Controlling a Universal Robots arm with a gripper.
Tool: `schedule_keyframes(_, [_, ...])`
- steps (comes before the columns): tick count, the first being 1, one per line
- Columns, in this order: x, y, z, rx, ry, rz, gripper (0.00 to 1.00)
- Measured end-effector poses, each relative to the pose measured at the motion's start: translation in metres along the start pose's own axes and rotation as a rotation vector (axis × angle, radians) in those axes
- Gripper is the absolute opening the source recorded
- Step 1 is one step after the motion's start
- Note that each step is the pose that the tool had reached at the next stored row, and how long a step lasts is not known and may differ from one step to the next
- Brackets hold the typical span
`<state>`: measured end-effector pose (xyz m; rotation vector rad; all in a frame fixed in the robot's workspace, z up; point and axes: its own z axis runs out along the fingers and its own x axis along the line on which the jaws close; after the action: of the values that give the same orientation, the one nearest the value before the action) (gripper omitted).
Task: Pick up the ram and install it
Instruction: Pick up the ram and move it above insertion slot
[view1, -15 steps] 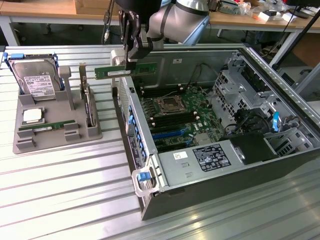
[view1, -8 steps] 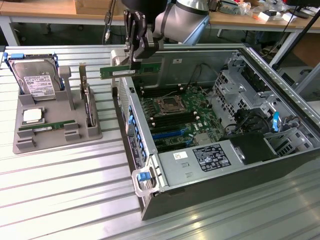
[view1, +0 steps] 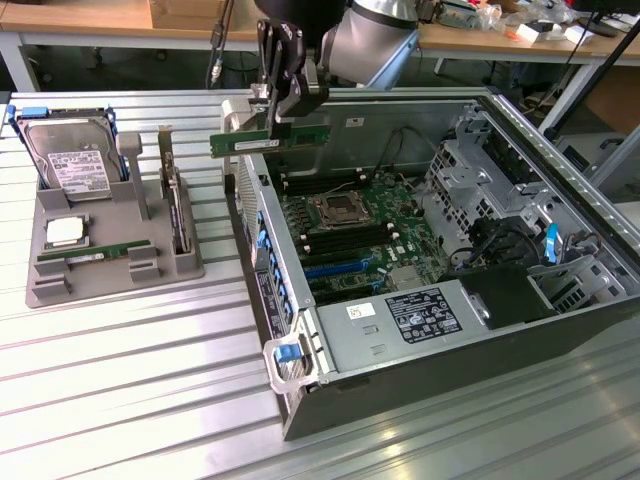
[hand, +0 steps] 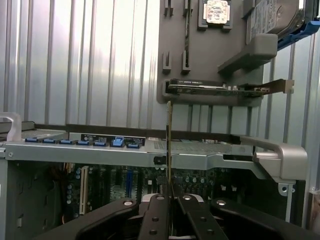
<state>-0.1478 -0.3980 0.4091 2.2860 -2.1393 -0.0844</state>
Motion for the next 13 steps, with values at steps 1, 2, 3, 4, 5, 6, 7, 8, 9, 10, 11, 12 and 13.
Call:
schedule_keyframes(1, [0.0,-0.0016,-0.0001,0.0,0.0,0.0,0.13])
schedule_keyframes(2, [0.0,-0.0031,-0.0001,0.0,0.0,0.0,0.13])
schedule_keyframes(3, [0.0,-0.0046,-0.0002,0.0,0.0,0.0,0.13])
schedule_keyframes(4, [0.0,-0.0058,-0.0003,0.0,0.0,0.0,0.13])
schedule_keyframes(5, [0.0,-0.0067,-0.0003,0.0,0.0,0.0,0.13])
schedule_keyframes(6, [0.001,-0.0086,-0.0004,0.0,0.0,0.0,0.13])
schedule_keyframes(7, [0.001,-0.0101,-0.0005,0.0,0.0,0.0,0.13])
schedule_keyframes(8, [0.001,-0.0124,-0.0006,0.0,0.0,0.0,0.13])
schedule_keyframes(9, [0.001,-0.0146,-0.0007,0.0,0.0,0.0,0.13])
schedule_keyframes(10, [0.001,-0.0167,-0.0008,0.0,0.0,0.0,0.13])
schedule_keyframes(11, [0.001,-0.0183,-0.0009,0.0,0.0,0.0,0.13])
schedule_keyframes(12, [0.001,-0.0197,-0.0009,0.0,0.0001,0.0,0.13])
schedule_keyframes(13, [0.001,-0.0206,-0.001,0.0,0.0001,0.0,0.13])
